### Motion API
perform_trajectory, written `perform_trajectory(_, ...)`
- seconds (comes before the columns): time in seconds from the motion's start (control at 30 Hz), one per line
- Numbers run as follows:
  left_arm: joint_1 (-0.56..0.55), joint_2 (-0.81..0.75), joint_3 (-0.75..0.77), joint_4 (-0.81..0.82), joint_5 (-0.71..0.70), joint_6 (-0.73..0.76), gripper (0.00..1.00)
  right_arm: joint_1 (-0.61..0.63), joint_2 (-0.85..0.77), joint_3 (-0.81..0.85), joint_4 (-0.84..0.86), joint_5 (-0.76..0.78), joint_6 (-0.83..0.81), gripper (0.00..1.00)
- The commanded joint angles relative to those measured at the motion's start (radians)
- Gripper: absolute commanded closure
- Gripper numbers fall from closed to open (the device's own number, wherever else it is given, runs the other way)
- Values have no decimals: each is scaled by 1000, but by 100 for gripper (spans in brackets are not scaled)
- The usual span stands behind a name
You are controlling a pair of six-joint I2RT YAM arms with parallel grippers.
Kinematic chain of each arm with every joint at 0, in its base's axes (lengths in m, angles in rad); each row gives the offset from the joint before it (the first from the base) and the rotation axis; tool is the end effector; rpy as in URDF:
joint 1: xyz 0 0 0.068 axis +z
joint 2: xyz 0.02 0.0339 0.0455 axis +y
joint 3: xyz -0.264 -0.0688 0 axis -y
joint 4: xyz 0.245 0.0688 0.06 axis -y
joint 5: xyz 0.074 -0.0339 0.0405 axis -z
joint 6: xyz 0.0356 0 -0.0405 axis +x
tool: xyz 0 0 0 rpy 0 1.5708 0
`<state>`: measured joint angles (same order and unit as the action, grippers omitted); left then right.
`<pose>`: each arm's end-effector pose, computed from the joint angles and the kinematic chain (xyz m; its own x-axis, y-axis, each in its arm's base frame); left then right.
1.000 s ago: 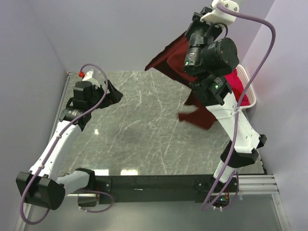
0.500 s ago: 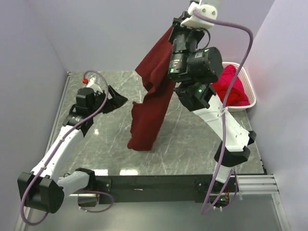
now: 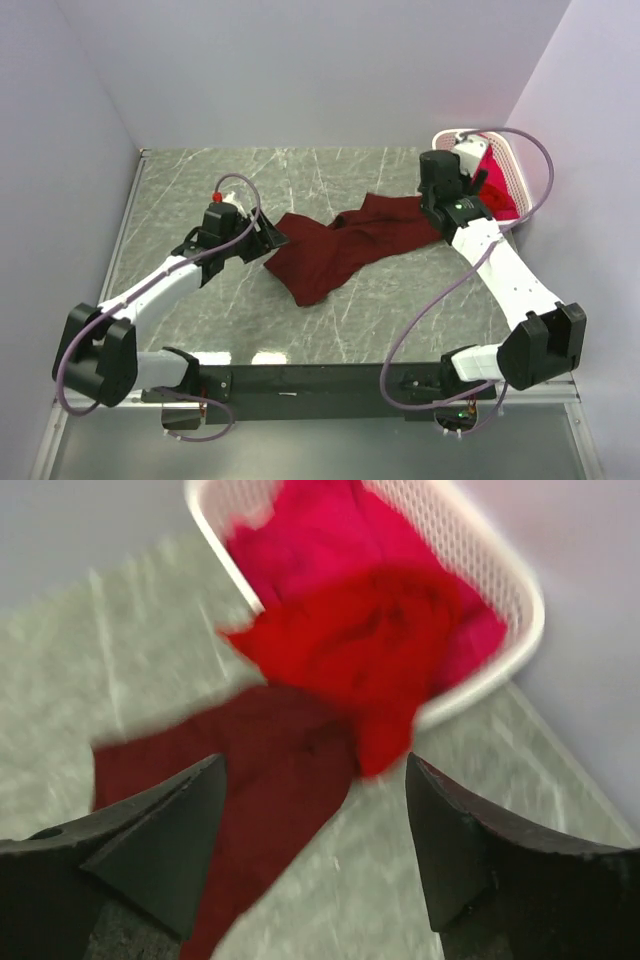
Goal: Fold and stack the t-shirts
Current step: Move the tshirt to the center of the board, then flatten the tshirt out
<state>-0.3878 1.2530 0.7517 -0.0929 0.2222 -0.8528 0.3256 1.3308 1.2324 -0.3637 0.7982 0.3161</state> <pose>0.2482 -0.1098 0.2383 -0.7461 -0.4888 -0.4522 -0.0365 0.7081 -0.7052 0.2881 0.0704 0.3615 -0.2821 0.1338 -0.9500 0.4963 0.8678 -0.0252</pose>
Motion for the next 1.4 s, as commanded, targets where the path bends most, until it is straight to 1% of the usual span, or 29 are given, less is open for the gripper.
perform_trajectory(0.0, -3, 34, -6, 70, -24, -52, 30, -86, -59, 6, -162, -54, 239, 20)
perform_trajectory(0.07, -3, 43, -8, 67, -30, -57, 30, -144, -58, -10, -172, -77, 261, 20)
perform_trajectory(0.13, -3, 46, -5, 62, -37, -57, 29, -207, -51, -62, -146, -122, 265, 20)
perform_trajectory(0.23, -8, 65, -9, 65, -21, -61, 29, -255, -1, -116, -101, -201, 271, 22)
perform_trajectory(0.3, -22, 85, -15, 87, -14, -77, 28, -258, 54, -113, -86, -263, 264, 26)
perform_trajectory(0.33, -48, 114, -2, 84, -41, -81, 26, -255, 62, -113, -75, -345, 256, 28)
perform_trajectory(0.4, -71, 146, 8, 65, -61, -101, 25, -215, 74, -126, -43, -389, 242, 29)
perform_trajectory(0.47, -95, 178, -3, 76, -76, -124, 25, -142, 97, -117, -49, -320, 227, 28)
perform_trajectory(0.5, -102, 189, -3, 64, -87, -152, 25, -129, 135, -93, -81, -297, 228, 28)
perform_trajectory(0.53, -114, 203, -3, 53, -99, -166, 29, -128, 154, -79, -95, -292, 232, 28)
perform_trajectory(0.6, -125, 198, -14, 16, -125, -201, 32, -122, 186, -67, -106, -332, 239, 28)
perform_trajectory(0.7, -151, 108, -109, 19, -158, -248, 30, -67, 191, -83, -77, -343, 236, 28)
perform_trajectory(0.77, -160, 71, -135, 22, -156, -264, 29, -45, 215, -74, -83, -314, 230, 28)
perform_trajectory(0.8, -161, 60, -141, 27, -155, -262, 25, -45, 247, -50, -105, -266, 235, 28)
perform_trajectory(0.83, -163, 56, -144, 24, -153, -262, 24, -57, 257, -38, -115, -251, 233, 28)
perform_trajectory(0.87, -163, 57, -141, 16, -144, -256, 24, -65, 269, -13, -130, -238, 229, 28)
perform_trajectory(0.9, -164, 62, -141, 15, -138, -258, 23, -77, 271, -1, -136, -194, 229, 28)
perform_trajectory(0.97, -169, 65, -167, 42, -130, -267, 23, -112, 275, 13, -136, -156, 216, 27)
perform_trajectory(1.07, -169, 94, -163, 65, -145, -266, 22, -167, 306, 58, -173, -103, 221, 26)
perform_trajectory(1.2, -169, 141, -114, 85, -158, -255, 30, -206, 352, 70, -164, -64, 218, 25)
perform_trajectory(1.23, -169, 158, -86, 87, -173, -249, 36, -209, 361, 70, -161, -57, 215, 25)
perform_trajectory(1.27, -169, 164, -71, 76, -184, -233, 40, -221, 370, 72, -153, -54, 207, 25)
perform_trajectory(1.3, -166, 172, -49, 61, -196, -226, 50, -229, 386, 75, -137, -60, 204, 25)
perform_trajectory(1.37, -155, 177, -35, 58, -207, -212, 59, -243, 404, 84, -129, -83, 201, 27)
